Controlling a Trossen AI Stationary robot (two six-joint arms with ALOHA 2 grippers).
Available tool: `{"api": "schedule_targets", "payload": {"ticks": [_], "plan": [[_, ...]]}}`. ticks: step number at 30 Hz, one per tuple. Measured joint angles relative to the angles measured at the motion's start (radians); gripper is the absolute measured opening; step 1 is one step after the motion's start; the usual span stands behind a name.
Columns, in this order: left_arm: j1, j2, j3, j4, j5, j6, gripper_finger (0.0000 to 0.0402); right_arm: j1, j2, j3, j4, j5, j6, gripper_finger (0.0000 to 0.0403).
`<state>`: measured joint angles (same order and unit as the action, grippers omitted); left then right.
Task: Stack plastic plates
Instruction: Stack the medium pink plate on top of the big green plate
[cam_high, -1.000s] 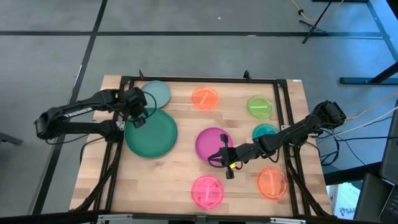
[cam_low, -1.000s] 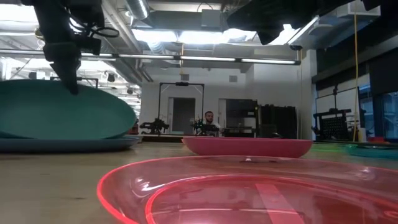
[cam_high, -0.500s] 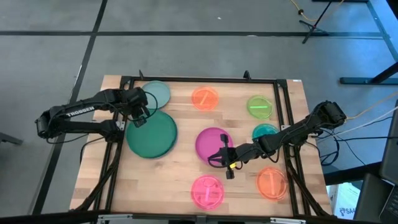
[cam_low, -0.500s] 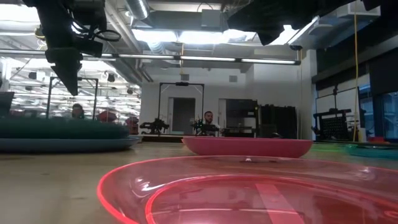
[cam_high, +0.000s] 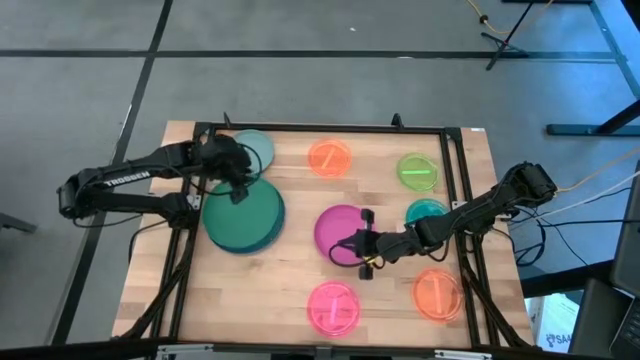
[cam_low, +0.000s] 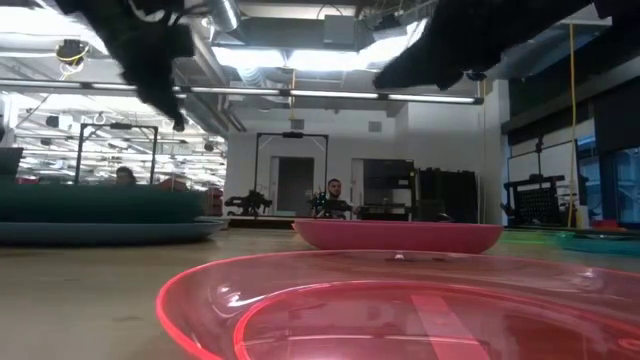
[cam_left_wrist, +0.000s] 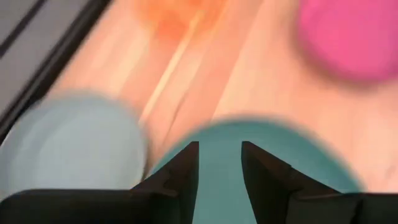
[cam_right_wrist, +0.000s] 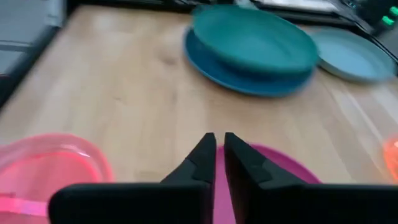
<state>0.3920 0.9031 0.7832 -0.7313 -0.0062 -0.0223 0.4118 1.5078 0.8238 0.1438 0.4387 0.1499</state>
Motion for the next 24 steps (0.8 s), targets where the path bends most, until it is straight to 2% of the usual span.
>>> {"api": "schedule_targets", "payload": {"ticks": [3, 7, 9, 12, 14, 18, 22, 24], "plan": [[-0.048, 0.022, -0.037, 0.185, 0.068, -0.031, 0.0114, 0.0, 0.0, 0.0, -0.054, 0.072, 0.057, 0.007], [-0.125, 0.091, -0.065, 0.356, 0.073, -0.068, 0.0114, -0.013, 0.0, 0.0, -0.13, 0.182, 0.136, 0.0136], [-0.165, 0.142, -0.073, 0.407, 0.068, -0.081, 0.0114, -0.037, 0.0, 0.0, -0.198, 0.18, 0.186, 0.0163], [-0.219, 0.224, -0.073, 0.473, 0.062, -0.083, 0.0114, -0.094, 0.0, 0.0, -0.333, 0.112, 0.307, 0.019], [-0.253, 0.277, -0.073, 0.512, 0.024, -0.104, 0.0114, -0.14, 0.0, 0.0, -0.417, 0.083, 0.381, 0.0197], [-0.312, 0.38, -0.073, 0.585, -0.075, -0.136, 0.0114, -0.205, 0.0, 0.0, -0.523, 0.101, 0.5, 0.0199], [-0.347, 0.474, -0.073, 0.707, -0.179, -0.192, 0.0114, -0.236, 0.0, -0.001, -0.598, 0.093, 0.577, 0.0194], [-0.349, 0.509, -0.063, 0.731, -0.186, -0.196, 0.0114, -0.237, 0.0, -0.001, -0.633, 0.08, 0.617, 0.0185]]}}
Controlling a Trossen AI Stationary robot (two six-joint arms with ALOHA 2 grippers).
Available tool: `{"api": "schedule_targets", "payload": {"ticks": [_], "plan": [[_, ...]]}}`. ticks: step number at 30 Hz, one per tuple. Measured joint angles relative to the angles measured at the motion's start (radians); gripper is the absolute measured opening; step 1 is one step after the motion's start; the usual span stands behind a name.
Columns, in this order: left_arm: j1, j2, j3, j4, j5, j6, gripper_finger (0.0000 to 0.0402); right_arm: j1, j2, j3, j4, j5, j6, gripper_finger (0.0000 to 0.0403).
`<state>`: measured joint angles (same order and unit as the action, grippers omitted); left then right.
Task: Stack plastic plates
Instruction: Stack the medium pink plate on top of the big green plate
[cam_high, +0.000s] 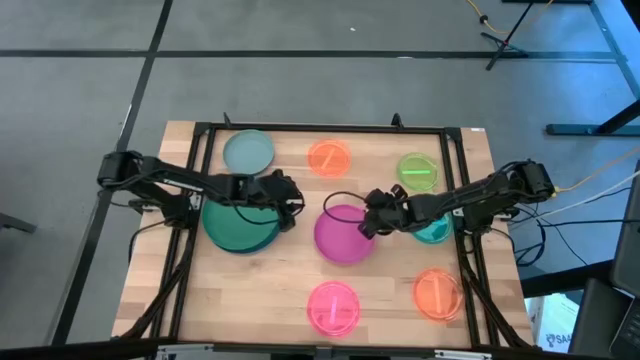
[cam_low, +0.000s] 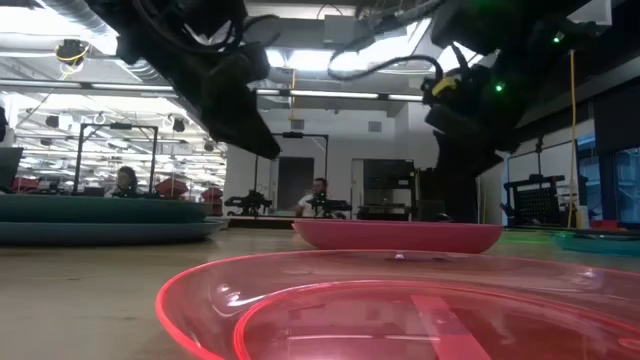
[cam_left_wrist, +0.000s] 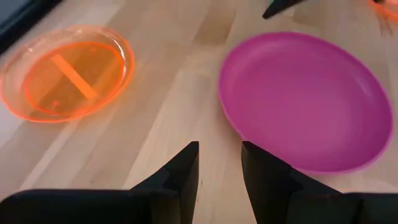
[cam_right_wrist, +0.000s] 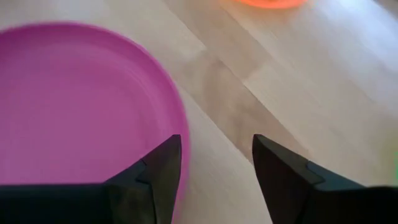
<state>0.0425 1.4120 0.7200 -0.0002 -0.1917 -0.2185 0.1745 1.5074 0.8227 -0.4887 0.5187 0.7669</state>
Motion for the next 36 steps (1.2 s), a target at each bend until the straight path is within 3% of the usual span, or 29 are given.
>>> {"api": "schedule_targets", "payload": {"ticks": [17, 21, 28, 36], "plan": [[-0.001, 0.037, 0.015, -0.006, 0.056, -0.037, 0.0114, -0.017, 0.115, 0.0, 0.0, -0.218, -0.009, 0.0128], [0.0, 0.037, 0.015, -0.008, 0.055, -0.037, 0.0114, -0.033, 0.115, 0.0, 0.006, -0.216, -0.017, 0.0104], [0.0, 0.037, 0.015, -0.008, 0.055, -0.011, 0.0114, -0.032, 0.115, 0.001, 0.026, -0.214, -0.084, 0.0012], [0.0, 0.037, -0.009, -0.004, 0.054, 0.004, 0.0114, -0.03, 0.097, 0.001, 0.083, -0.096, -0.205, 0.0005]]}}
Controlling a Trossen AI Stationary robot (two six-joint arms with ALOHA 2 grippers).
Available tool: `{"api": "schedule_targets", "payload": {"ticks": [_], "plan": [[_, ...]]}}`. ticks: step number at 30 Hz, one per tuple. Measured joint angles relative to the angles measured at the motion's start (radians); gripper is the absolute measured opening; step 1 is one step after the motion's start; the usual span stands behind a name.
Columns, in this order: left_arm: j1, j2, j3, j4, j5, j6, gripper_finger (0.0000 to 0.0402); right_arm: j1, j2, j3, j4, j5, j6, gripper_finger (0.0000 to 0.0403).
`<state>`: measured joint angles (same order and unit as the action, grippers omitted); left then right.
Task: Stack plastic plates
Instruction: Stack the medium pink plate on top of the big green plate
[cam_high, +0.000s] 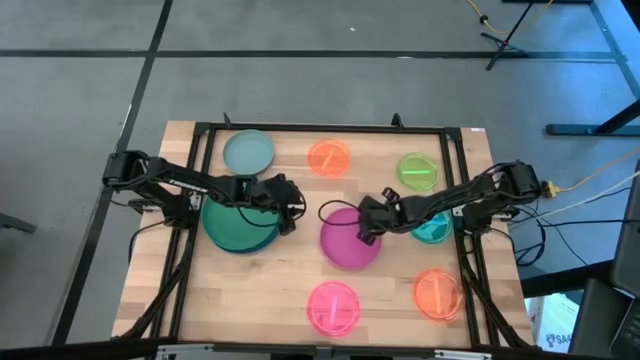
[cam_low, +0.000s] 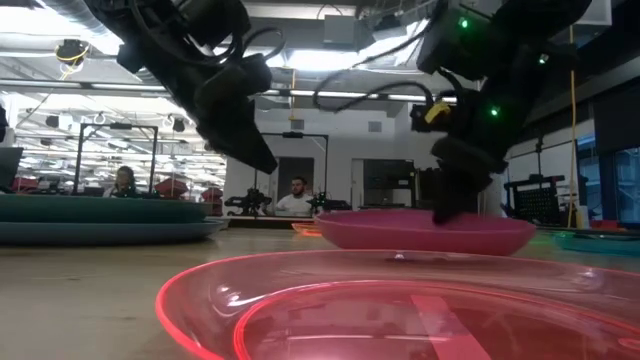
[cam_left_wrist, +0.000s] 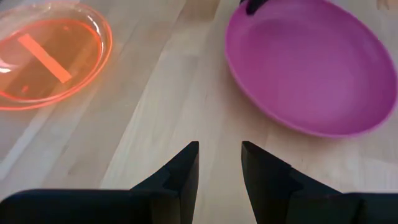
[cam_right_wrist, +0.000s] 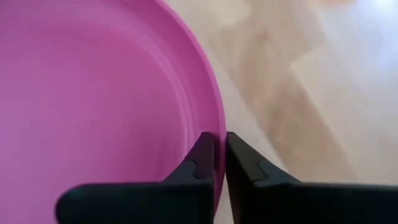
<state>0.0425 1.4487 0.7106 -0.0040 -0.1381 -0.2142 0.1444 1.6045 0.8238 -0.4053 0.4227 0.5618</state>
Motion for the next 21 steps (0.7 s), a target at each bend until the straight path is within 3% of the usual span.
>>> {"api": "schedule_targets", "payload": {"ticks": [9, 21], "plan": [[0.017, 0.0, -0.029, 0.098, 0.106, -0.07, 0.0145, 0.0, -0.046, 0.0, 0.069, 0.172, -0.019, 0.0002], [0.017, 0.08, -0.029, 0.207, -0.002, -0.172, 0.0159, -0.001, -0.053, 0.0, 0.236, 0.222, -0.053, 0.0001]]}}
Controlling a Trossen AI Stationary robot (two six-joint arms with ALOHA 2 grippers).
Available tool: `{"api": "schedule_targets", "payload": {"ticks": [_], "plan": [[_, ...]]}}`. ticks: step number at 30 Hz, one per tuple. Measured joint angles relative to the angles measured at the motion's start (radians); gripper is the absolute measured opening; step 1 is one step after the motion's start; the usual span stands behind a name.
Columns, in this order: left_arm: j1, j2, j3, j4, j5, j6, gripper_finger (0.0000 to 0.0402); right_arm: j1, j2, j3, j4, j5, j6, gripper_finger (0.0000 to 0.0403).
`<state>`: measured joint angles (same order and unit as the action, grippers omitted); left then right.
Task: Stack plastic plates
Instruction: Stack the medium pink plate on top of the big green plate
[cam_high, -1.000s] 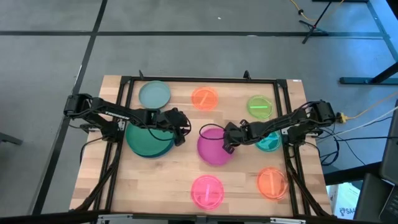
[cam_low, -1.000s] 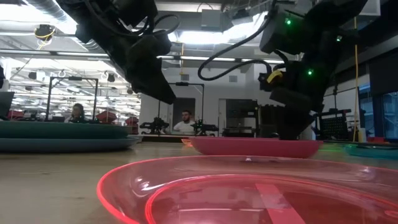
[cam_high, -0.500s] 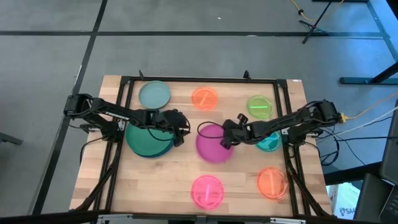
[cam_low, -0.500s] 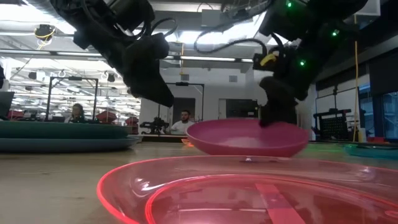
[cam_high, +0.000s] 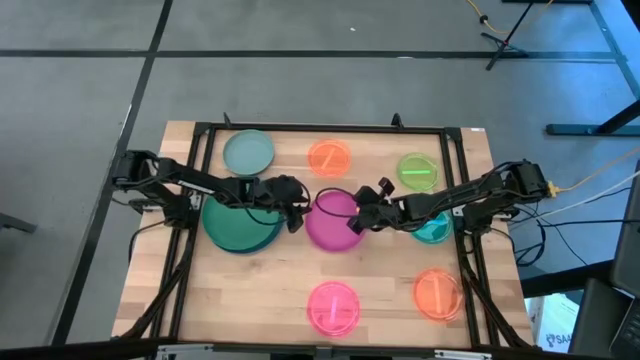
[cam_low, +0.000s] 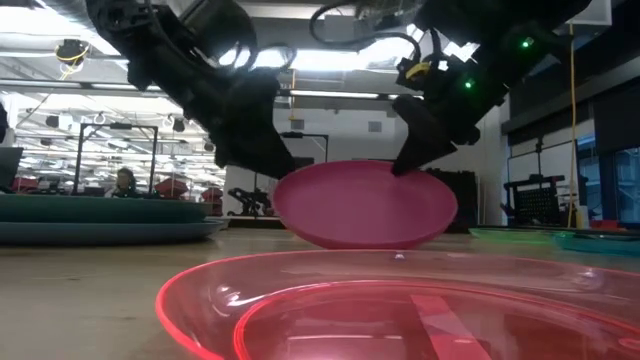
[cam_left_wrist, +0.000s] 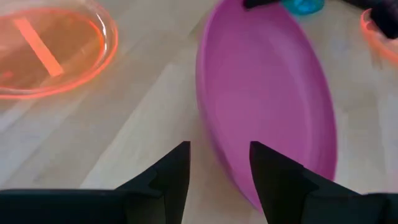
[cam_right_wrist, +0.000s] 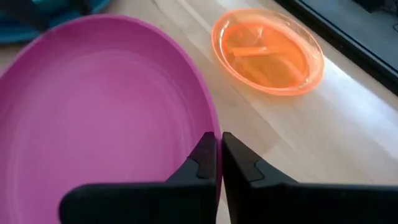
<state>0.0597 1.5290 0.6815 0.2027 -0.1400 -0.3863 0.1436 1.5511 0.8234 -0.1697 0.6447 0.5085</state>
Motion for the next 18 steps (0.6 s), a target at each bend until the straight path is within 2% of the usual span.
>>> {"api": "schedule_targets", "payload": {"ticks": [10, 13, 18], "plan": [[0.0, 0.116, 0.055, 0.034, 0.007, 0.064, 0.0152, 0.0, 0.0, 0.0, 0.021, 0.0, -0.018, 0.0], [0.001, 0.117, 0.056, 0.033, 0.007, 0.083, 0.0126, 0.0, 0.0, 0.0, 0.022, 0.0, -0.019, 0.0], [0.005, 0.114, 0.056, 0.027, -0.016, 0.096, 0.006, 0.001, 0.0, 0.0, 0.026, 0.0, -0.016, 0.0004]]}}
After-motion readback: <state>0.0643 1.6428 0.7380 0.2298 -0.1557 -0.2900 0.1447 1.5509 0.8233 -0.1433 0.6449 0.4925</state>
